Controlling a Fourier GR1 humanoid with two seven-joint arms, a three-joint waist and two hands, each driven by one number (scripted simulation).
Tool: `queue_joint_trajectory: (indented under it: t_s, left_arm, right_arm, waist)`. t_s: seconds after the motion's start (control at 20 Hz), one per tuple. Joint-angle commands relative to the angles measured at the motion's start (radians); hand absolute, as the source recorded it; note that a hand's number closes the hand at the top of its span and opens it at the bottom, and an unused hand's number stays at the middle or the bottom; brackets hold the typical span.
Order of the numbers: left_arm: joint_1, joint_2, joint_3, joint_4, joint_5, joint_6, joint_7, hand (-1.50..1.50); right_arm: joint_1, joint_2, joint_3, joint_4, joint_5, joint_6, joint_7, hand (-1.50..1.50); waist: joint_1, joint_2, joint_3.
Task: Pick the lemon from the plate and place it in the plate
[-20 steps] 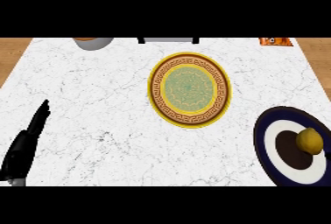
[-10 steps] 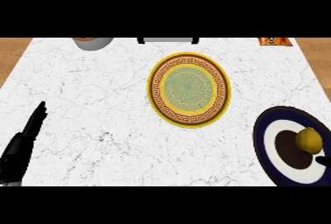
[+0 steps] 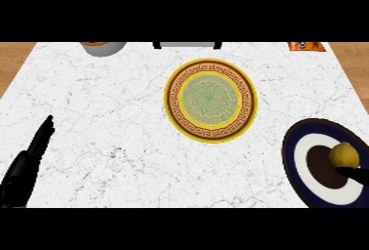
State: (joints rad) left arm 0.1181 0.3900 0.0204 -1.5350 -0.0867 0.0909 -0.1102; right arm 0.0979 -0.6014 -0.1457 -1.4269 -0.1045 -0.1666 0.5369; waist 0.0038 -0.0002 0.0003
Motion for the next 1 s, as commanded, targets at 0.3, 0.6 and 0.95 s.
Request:
queue_joint_trajectory:
  t_s: [0.3,0.6,0.95]
  left_arm:
    - [-0.056,-0.071,0.04,0.101,-0.08,-0.034,-0.04,0.0]
    - [-0.071,-0.086,0.058,0.037,-0.107,-0.043,0.032,0.0]
    - [-0.051,-0.12,0.093,0.065,-0.122,-0.062,-0.026,0.0]
  right_arm:
    - [-0.078,0.093,-0.029,0.094,0.107,0.059,0.002,-1.5]
    - [-0.165,0.1,-0.097,0.334,0.114,0.129,-0.182,-1.5]
    - [-0.181,0.154,-0.122,0.357,0.163,0.071,-0.271,1.5]
  waist:
    - [-0.004,0.0,0.0]
    - [-0.002,0.0,0.0]
    - [-0.002,0.0,0.0]
